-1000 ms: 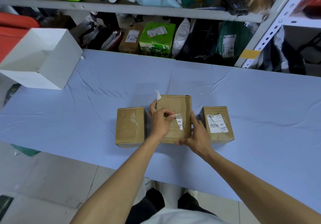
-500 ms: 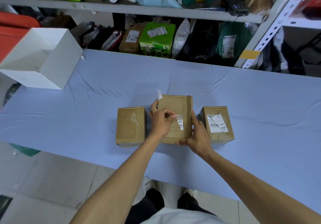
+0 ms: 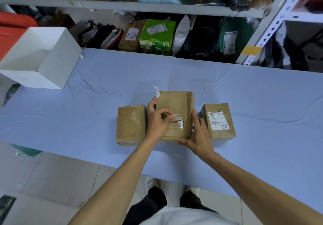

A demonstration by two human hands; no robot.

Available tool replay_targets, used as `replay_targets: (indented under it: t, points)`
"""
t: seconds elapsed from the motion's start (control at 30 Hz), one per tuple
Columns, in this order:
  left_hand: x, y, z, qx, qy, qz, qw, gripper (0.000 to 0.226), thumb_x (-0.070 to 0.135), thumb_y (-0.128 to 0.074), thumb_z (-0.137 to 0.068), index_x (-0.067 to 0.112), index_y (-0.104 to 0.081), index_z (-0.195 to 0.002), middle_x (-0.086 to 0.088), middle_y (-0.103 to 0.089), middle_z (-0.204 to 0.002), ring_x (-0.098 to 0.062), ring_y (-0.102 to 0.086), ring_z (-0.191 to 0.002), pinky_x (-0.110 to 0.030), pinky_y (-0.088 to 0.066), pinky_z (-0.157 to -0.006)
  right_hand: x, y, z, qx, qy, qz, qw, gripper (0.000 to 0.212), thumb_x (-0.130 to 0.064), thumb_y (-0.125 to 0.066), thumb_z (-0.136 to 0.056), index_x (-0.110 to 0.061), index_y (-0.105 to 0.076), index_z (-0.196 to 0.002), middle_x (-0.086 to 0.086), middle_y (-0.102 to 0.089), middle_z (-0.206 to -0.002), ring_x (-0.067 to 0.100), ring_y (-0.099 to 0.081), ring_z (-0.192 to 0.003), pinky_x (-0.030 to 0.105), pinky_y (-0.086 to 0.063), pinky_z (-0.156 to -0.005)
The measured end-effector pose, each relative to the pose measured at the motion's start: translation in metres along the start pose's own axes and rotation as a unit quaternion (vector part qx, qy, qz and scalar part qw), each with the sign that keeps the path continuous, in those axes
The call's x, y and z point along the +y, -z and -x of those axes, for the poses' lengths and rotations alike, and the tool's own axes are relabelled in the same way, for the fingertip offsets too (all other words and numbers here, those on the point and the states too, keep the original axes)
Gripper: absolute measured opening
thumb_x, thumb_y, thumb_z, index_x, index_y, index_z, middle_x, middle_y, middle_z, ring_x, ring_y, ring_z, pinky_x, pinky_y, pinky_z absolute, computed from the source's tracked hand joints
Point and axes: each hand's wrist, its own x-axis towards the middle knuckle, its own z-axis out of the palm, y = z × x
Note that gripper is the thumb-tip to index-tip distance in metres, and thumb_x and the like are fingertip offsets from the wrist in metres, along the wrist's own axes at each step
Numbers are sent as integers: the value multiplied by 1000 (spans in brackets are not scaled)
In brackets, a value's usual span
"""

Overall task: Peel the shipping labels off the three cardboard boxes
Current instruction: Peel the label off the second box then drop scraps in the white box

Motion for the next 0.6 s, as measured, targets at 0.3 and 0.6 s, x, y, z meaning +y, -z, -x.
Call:
replay_targets:
  t: [0.3, 0.6]
  points:
    - [2, 0, 1, 1, 7, 1, 1000, 8, 17, -75, -80, 20, -69, -76, 3, -20, -152, -14, -19, -144, -15, -13, -110, 1, 1, -3, -7, -1, 5, 1000, 138, -31, -92, -51, -31, 3, -152, 9, -40, -125, 25, -51, -105, 44, -49, -91]
    - [3, 0, 1, 1, 5, 3, 1000, 12, 15, -75, -80, 23, -68, -75, 3, -20, -152, -14, -22, -143, -17, -16, -111, 3, 1, -4, -1, 4, 6, 1000, 139, -34, -91, -49, -32, 3, -152, 8, -42, -120, 22, -49, -103, 39, -49, -89]
